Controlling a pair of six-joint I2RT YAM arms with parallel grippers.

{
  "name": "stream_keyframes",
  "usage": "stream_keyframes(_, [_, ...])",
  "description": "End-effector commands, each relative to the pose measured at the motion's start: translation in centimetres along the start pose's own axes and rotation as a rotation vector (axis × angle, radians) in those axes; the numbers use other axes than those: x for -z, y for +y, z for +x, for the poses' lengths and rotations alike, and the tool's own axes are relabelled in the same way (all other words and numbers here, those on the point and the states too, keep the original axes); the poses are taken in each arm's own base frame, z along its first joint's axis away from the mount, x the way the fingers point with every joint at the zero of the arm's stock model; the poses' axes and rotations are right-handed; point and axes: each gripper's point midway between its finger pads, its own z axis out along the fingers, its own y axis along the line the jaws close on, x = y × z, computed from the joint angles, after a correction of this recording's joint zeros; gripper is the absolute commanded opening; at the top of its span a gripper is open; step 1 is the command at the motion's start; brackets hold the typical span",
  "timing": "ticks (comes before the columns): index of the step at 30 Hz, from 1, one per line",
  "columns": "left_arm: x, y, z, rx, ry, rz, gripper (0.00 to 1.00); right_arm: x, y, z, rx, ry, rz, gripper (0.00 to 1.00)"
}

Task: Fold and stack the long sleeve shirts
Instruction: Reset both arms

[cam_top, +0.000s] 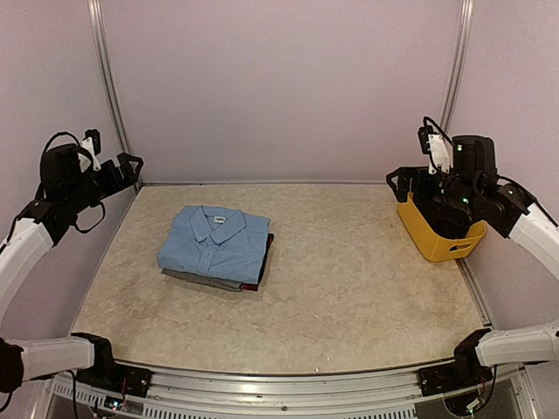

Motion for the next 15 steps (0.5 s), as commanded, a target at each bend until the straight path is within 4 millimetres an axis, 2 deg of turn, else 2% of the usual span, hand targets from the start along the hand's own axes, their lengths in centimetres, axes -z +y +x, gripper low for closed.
stream_keyframes(1, [0.4,-1.7,-1.8,-0.004,-0.040,0.091,0.99,0.7,-0.2,-0.6,0.092,0.001,0.005,1.00])
stream_keyframes(6, [1.7,-3.8,-2.8,-0.145,-0.155,-0.004,0.99,1.0,0.0,-1.7,0.114,-0.071,-0.005,0.99])
stream_keyframes(9, [2.5,-4.6,-1.8,-0.188,-0.182,-0.040,0.99,0.8,-0.2,-1.7,0.114,-0.077,0.005,0.99])
stream_keyframes(12, [3.3,-5.2,-0.3,-0.204,-0.194,0.009,0.99,0.3,0.0,-1.0,0.110,-0.066,-0.008,0.99])
stream_keyframes(15, [4.3,-5.8,-0.2,-0.218,-0.222,0.027,0.99,-0.4,0.1,-0.2,0.097,-0.061,-0.017,1.00])
